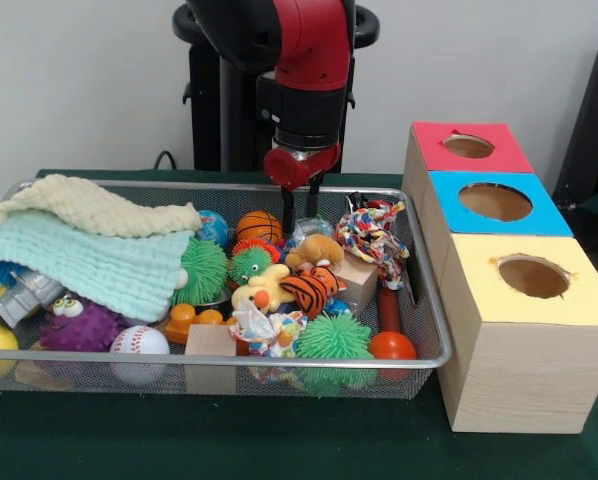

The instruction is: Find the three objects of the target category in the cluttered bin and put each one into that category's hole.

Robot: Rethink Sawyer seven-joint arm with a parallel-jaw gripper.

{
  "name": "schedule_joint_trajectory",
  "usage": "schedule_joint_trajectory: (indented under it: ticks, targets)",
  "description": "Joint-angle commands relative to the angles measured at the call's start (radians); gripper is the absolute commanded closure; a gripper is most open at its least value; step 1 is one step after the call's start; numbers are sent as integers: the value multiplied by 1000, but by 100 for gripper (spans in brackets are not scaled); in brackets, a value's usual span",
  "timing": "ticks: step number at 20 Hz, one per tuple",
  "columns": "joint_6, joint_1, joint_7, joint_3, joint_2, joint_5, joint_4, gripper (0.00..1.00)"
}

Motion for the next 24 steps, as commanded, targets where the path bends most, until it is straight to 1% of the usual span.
schedule_joint_trajectory:
  ticks: [1,5,8,12,18,20,22,23,24]
  targets:
    - [-23,18,-19,-10,-77,7,36,0]
    - [-24,22,-36,8,-139,23,73,0]
    - [-29,21,-26,5,-154,23,83,0]
    - [-41,32,-1,-7,-148,3,77,0]
    - [-55,52,21,-22,-116,-28,55,0]
    - [-55,56,8,-21,-104,-39,47,0]
    - [-54,58,-25,-9,-97,-47,44,0]
    - [-47,49,-70,7,-86,-46,45,0]
    - [-45,49,-90,14,-85,-50,46,0]
